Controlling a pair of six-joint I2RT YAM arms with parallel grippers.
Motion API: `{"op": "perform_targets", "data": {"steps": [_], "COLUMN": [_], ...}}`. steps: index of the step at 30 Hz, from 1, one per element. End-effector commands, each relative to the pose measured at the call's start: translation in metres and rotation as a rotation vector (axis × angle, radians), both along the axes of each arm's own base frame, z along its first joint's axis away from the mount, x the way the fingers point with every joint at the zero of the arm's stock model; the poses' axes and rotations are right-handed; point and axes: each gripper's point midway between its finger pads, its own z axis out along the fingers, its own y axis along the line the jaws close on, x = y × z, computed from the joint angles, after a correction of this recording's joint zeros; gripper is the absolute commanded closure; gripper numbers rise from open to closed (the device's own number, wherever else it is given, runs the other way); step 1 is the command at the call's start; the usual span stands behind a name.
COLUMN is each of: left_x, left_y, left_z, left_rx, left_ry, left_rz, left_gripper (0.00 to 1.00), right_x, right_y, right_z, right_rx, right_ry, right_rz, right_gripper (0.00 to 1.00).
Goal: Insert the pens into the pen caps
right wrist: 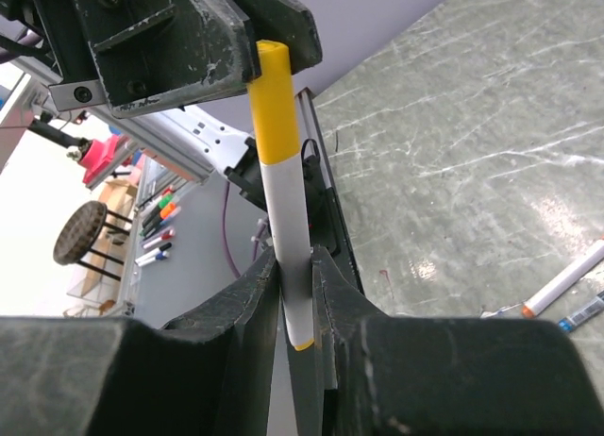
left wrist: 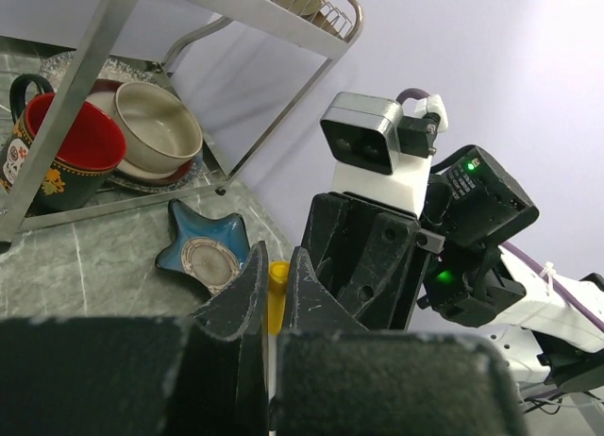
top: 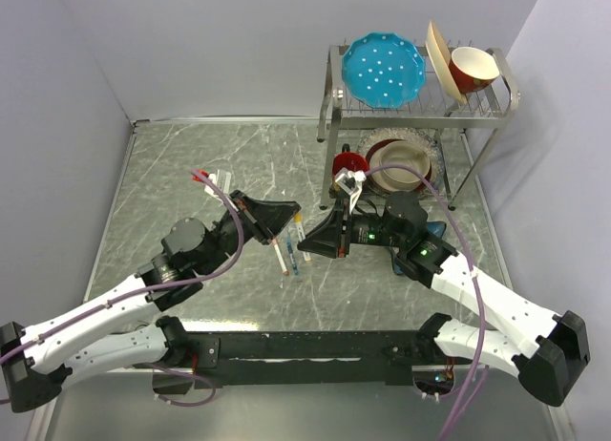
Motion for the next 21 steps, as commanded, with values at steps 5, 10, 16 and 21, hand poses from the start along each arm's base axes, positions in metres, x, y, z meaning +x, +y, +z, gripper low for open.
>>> {"op": "perform_targets", "data": {"steps": [5, 10, 16, 21], "left_x": [-0.044, -0.023, 0.015, 0.058], "left_y": [-0.028, -0.019, 0.000, 0.044], "left_z": [-0.072, -0.075, -0.095, -0.131], "left_rx": [0.237, 0.269, 0.312, 0.397], "left_ry": [0.090, 0.112, 0.221, 0.335], "left_rz": [-0.250, -0.129, -0.059, 0.111], "left_gripper": [0.99, 0.99, 0.99, 0.99], "right_x": [0.041, 0.043, 0.036, 0.018], "right_y": [-0.013, -0.016, -0.029, -0.050], "right_z": [0.072, 0.057, 0.028, 0.008], "right_rx": [0.207, 0.177, 0.095, 0.054], "right_ry": [-0.164, -0.122, -0.086, -0.086], "right_rz": [-0.218, -0.243, -0.281, -0.312], "right_gripper": [1.00, 0.75, 0.49, 0.24]}}
